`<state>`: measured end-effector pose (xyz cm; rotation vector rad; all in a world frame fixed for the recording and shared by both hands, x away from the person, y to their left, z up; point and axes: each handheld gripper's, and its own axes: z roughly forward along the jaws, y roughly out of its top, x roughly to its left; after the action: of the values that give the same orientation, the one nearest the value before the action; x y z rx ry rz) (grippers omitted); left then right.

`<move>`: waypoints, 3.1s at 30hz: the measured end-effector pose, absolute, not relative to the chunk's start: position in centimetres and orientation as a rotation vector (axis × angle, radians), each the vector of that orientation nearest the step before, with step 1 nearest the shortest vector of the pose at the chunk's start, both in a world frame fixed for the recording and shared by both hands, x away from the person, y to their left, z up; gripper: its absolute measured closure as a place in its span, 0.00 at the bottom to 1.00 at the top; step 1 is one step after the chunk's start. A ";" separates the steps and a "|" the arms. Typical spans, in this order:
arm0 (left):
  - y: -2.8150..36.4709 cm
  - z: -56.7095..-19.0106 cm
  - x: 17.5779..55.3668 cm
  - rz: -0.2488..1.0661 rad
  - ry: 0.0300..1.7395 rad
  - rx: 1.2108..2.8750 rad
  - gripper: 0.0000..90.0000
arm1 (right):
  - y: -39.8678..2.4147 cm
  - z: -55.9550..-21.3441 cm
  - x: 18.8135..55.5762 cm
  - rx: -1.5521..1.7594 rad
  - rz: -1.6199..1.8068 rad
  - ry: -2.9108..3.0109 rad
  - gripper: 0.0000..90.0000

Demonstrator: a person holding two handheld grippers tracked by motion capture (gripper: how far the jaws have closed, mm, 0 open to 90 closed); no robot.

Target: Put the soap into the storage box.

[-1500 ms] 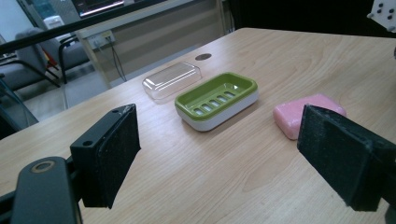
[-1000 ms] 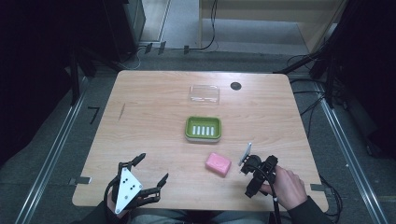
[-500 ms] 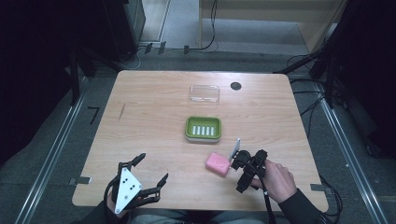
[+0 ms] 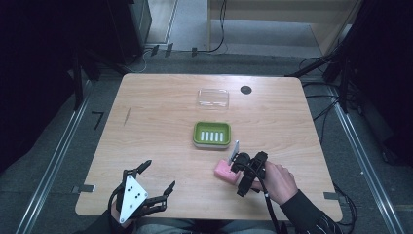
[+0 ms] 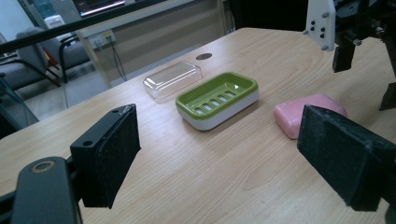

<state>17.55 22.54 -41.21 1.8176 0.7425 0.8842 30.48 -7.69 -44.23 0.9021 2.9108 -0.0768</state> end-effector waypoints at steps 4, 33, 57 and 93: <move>22.5 -41.2 17.5 0.885 0.742 1.818 0.15 | -7.0 -44.2 30.8 0.886 -0.071 2.920 0.03; 22.6 -41.2 17.5 0.884 0.743 1.815 0.15 | -3.8 -45.3 33.9 0.819 0.083 2.983 0.02; 22.6 -41.2 17.5 0.885 0.745 1.814 0.15 | -2.3 -45.6 33.7 0.691 0.097 3.000 0.32; 22.6 -41.2 17.5 0.885 0.743 1.819 0.15 | -2.7 -45.1 33.7 0.611 0.076 3.005 0.43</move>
<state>17.51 22.57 -41.21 1.8189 0.7430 0.8850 33.73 -2.72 -45.12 0.6112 3.0047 0.0760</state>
